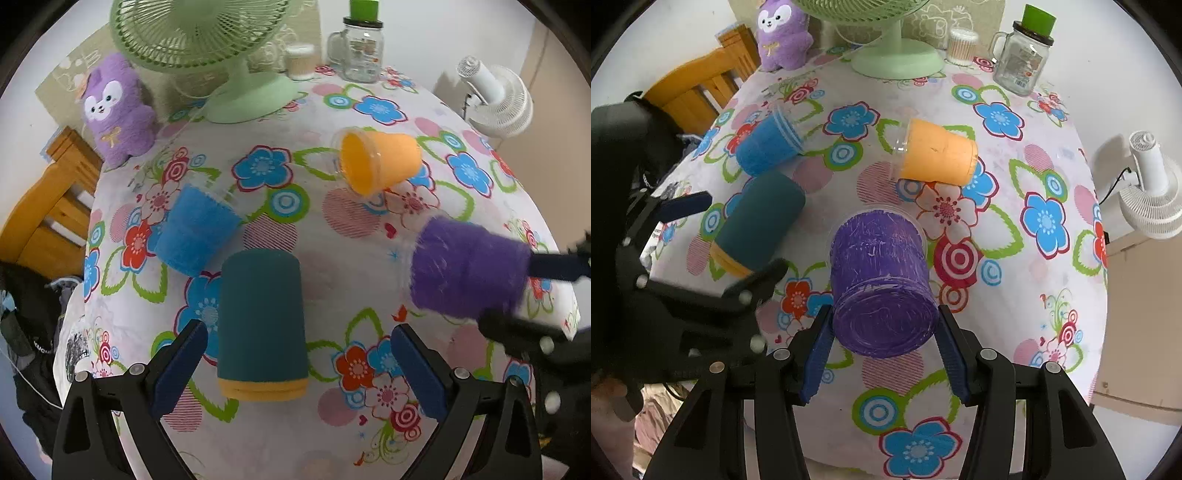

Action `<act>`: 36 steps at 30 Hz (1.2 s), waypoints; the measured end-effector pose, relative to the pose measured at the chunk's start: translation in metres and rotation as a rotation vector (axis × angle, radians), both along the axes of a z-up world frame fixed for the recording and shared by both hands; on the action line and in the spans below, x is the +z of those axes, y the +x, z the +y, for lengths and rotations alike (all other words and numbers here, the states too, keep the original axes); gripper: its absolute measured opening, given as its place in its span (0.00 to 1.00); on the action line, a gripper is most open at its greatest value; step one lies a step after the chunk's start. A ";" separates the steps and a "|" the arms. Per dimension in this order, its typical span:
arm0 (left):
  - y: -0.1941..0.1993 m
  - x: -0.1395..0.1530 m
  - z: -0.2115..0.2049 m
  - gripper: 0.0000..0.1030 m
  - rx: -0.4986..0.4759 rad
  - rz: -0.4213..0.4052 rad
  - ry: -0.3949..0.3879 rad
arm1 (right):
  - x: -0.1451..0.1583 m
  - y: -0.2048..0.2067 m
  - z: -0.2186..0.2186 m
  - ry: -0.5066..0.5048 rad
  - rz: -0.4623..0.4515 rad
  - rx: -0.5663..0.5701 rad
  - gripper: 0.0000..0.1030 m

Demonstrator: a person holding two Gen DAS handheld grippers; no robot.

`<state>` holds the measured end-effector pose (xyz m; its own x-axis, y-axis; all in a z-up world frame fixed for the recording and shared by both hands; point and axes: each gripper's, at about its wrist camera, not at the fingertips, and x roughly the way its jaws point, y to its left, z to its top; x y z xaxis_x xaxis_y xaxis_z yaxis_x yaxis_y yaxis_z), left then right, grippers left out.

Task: Flip cup upside down
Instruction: 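Lower the purple cup rim-down onto the table and open the right tool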

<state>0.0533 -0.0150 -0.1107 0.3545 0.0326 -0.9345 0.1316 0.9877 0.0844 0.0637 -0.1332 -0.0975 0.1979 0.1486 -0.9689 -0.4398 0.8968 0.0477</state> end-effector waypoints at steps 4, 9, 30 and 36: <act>0.003 -0.005 0.002 0.97 0.009 0.013 0.029 | -0.005 0.013 0.005 -0.016 0.021 -0.008 0.56; 0.002 -0.003 0.010 0.97 0.034 0.031 -0.005 | -0.015 0.026 0.010 0.020 0.062 -0.058 0.57; -0.022 0.034 0.019 0.98 0.058 -0.022 -0.039 | 0.024 0.004 0.008 0.113 -0.096 -0.181 0.88; -0.031 0.055 0.020 0.99 0.068 -0.058 -0.059 | 0.048 -0.009 0.000 0.129 -0.170 -0.217 0.88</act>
